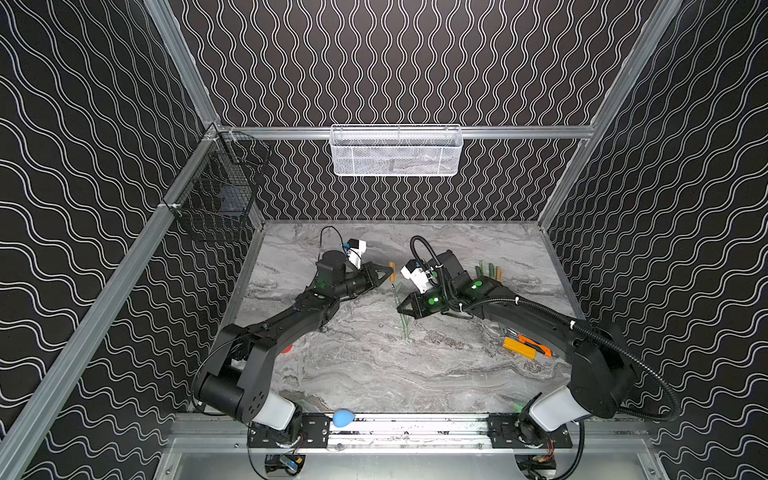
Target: Insert the pens into the pen caps
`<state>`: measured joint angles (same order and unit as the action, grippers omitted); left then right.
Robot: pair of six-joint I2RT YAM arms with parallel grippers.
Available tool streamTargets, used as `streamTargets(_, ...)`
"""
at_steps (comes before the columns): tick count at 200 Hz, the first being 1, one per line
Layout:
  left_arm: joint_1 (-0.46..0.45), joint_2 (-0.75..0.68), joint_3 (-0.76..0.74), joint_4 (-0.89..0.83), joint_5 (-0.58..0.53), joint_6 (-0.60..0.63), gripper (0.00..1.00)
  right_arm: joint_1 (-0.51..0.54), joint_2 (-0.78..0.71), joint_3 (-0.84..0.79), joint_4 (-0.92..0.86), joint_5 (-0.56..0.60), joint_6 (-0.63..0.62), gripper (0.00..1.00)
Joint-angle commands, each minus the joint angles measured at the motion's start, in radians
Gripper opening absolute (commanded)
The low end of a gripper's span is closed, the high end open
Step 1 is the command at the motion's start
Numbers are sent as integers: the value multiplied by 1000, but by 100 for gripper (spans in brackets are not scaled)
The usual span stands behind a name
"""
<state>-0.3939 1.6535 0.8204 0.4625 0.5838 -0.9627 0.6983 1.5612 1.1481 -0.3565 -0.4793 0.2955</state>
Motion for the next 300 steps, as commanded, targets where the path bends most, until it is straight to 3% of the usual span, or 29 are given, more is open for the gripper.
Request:
streamTargets(1,1,10,4,57,9,-5,0,-1,-6,4,30,7,-10,2)
streamTargets(190,-8,42,19,90,45,-21,0,-20,-14,0,38,40,-8,1)
streamTargets(300,-12,63,14,199,83,-70,0,-44,23,30,97,15,8,1)
